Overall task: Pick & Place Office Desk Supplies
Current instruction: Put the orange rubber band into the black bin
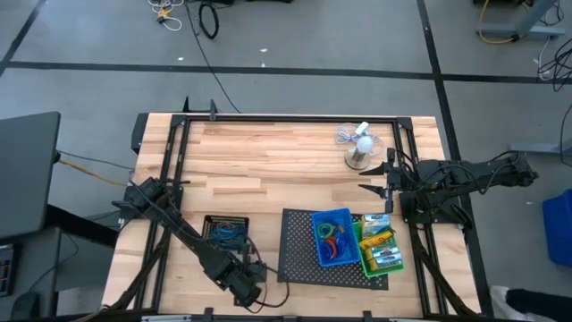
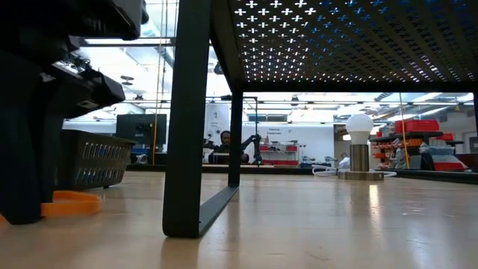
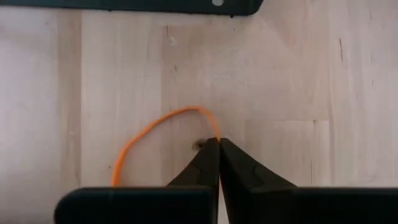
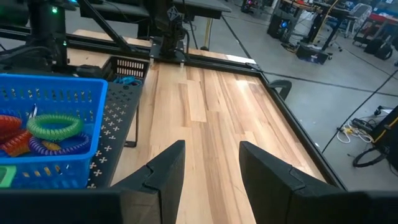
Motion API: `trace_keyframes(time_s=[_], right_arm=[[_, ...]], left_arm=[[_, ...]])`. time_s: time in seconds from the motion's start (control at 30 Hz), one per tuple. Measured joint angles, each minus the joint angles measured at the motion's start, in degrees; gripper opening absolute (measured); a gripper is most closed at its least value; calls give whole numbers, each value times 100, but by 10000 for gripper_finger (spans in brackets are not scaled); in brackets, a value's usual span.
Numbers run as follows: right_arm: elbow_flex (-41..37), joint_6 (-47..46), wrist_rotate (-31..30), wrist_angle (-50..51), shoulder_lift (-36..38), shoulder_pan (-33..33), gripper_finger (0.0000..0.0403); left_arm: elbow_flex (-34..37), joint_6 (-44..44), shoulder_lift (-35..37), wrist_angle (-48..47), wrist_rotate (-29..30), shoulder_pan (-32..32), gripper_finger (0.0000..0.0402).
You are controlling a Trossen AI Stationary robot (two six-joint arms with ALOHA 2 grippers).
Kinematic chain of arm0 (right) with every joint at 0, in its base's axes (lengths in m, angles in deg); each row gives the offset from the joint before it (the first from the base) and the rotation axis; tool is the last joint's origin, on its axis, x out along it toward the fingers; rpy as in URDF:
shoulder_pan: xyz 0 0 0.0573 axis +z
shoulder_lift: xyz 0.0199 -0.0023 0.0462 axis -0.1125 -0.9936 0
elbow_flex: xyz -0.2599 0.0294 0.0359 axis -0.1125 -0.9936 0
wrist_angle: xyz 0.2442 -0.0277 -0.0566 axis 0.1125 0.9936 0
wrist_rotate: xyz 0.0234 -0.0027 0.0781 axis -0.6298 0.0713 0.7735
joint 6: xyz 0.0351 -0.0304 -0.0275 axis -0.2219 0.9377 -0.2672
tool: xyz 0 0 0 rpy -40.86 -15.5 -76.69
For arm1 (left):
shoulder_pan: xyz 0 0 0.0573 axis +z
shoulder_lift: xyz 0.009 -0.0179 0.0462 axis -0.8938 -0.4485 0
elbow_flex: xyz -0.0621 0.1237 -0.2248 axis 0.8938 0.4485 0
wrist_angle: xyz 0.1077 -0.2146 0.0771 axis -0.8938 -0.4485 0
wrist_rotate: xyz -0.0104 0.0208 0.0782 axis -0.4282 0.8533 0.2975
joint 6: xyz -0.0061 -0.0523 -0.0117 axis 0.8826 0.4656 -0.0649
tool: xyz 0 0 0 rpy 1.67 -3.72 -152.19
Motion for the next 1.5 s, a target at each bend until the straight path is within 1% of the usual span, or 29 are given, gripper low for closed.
trace_keyframes(time_s=[0.07, 0.23, 0.4, 0.53, 0.63, 0.73, 0.9, 1.03, 1.1, 1.2, 1.33, 1.37, 1.5], right_arm=[[2, 0, 0, -2, -2, -2, 160], [1, 1, 0, -12, -1, 1, 160], [0, -31, 0, -14, -2, -1, 160], [0, -33, 0, -17, -2, -1, 160], [0, -33, -2, -15, -2, 0, 160], [0, -33, 4, -16, -2, -1, 160], [0, -26, 48, -15, -2, 0, 160], [0, -17, 51, -15, -2, -2, 160], [2, -17, 57, -15, -2, -1, 160], [1, -26, 68, -9, -2, -2, 160], [0, -24, 68, -6, -2, -2, 160], [0, -18, 68, -2, -2, 1, 160], [1, -26, 68, -2, -2, -1, 160]], left_arm=[[-169, -2, -17, -261, 118, -82, 4], [-806, 40, -13, -1421, 506, -190, 3], [-1366, 25, -12, -2174, 780, -249, 2], [-1710, 418, -6, -3216, 1062, -252, 2], [-1730, 686, 85, -3723, 1165, -249, 2], [-1592, 845, 313, -3880, 1205, -252, 1], [-1297, 1214, 816, -4046, 1449, -252, 1], [-758, 1552, 1235, -4048, 1423, -236, 1], [-416, 1751, 1365, -3998, 1253, -208, 1], [181, 1907, 1536, -3403, 898, -166, 1], [826, 1774, 1640, -2370, 543, -142, 1], [923, 1758, 1642, -2244, 510, -134, 1], [1086, 1760, 1643, -2312, 547, -112, 7]])
